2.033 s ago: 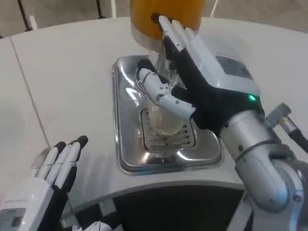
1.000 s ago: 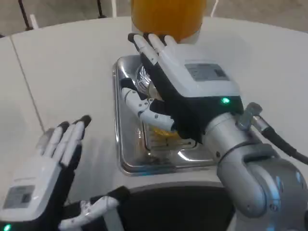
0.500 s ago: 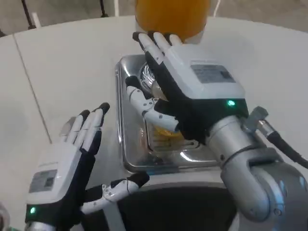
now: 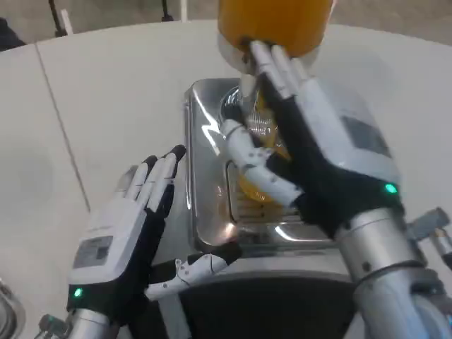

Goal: Grasp the cup under the faucet to collect the drink, then remove the cup.

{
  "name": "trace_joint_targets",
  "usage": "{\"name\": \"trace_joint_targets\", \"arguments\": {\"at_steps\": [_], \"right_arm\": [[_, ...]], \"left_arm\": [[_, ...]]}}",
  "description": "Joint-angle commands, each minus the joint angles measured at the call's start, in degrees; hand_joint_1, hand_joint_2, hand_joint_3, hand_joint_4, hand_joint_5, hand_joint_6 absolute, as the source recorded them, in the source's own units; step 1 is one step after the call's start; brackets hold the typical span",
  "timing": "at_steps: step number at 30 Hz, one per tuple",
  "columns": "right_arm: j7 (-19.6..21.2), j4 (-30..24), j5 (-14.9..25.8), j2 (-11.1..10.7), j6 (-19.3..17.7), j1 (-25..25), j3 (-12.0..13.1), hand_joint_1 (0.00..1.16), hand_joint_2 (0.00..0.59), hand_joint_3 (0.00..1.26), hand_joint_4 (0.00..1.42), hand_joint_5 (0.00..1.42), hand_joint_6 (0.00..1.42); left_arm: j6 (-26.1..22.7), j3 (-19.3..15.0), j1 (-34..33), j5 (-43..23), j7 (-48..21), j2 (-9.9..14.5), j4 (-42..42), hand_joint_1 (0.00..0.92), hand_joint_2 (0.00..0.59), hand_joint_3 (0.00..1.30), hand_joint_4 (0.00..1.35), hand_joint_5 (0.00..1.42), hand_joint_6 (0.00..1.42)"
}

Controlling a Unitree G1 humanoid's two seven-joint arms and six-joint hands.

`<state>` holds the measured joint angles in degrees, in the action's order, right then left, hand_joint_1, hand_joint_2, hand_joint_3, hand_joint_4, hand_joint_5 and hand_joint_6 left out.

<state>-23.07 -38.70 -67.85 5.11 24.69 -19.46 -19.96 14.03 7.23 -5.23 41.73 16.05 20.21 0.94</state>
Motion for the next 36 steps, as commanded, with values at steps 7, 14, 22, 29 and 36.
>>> {"name": "trace_joint_targets", "arguments": {"at_steps": [7, 14, 22, 29, 36], "right_arm": [[20.5, -2.8, 18.9, -3.1, -12.7, 14.1, 5.6, 0.29, 0.546, 0.0, 0.0, 0.0, 0.0], [13.7, -8.1, 15.5, -10.6, -14.3, 23.2, 6.0, 0.32, 0.533, 0.0, 0.0, 0.0, 0.0], [1.1, -14.5, 19.7, -20.2, -15.6, 29.0, 11.7, 0.5, 0.433, 0.0, 0.0, 0.0, 0.0], [-3.9, -17.6, 14.8, -23.4, -17.1, 28.4, 14.9, 0.73, 0.315, 0.0, 0.0, 0.0, 0.0], [-2.0, -16.9, 5.8, -23.8, -23.9, 32.5, 13.1, 0.73, 0.283, 0.0, 0.0, 0.0, 0.0]], "left_arm": [[-0.7, 1.5, 0.7, 0.9, 0.8, -0.6, -0.8, 0.05, 0.065, 0.0, 0.0, 0.0, 0.01], [-0.1, 2.0, -1.1, 0.9, 1.1, -1.1, -2.4, 0.048, 0.065, 0.0, 0.0, 0.0, 0.01], [1.2, 2.6, -6.4, -1.2, 1.2, -1.6, -7.7, 0.05, 0.064, 0.0, 0.0, 0.0, 0.01], [1.5, 2.4, -13.0, -3.9, 1.9, -2.8, -14.0, 0.126, 0.064, 0.0, 0.0, 0.0, 0.0], [3.3, 3.5, -15.8, -5.9, 3.3, -4.4, -17.5, 0.151, 0.047, 0.0, 0.0, 0.0, 0.0]]}}
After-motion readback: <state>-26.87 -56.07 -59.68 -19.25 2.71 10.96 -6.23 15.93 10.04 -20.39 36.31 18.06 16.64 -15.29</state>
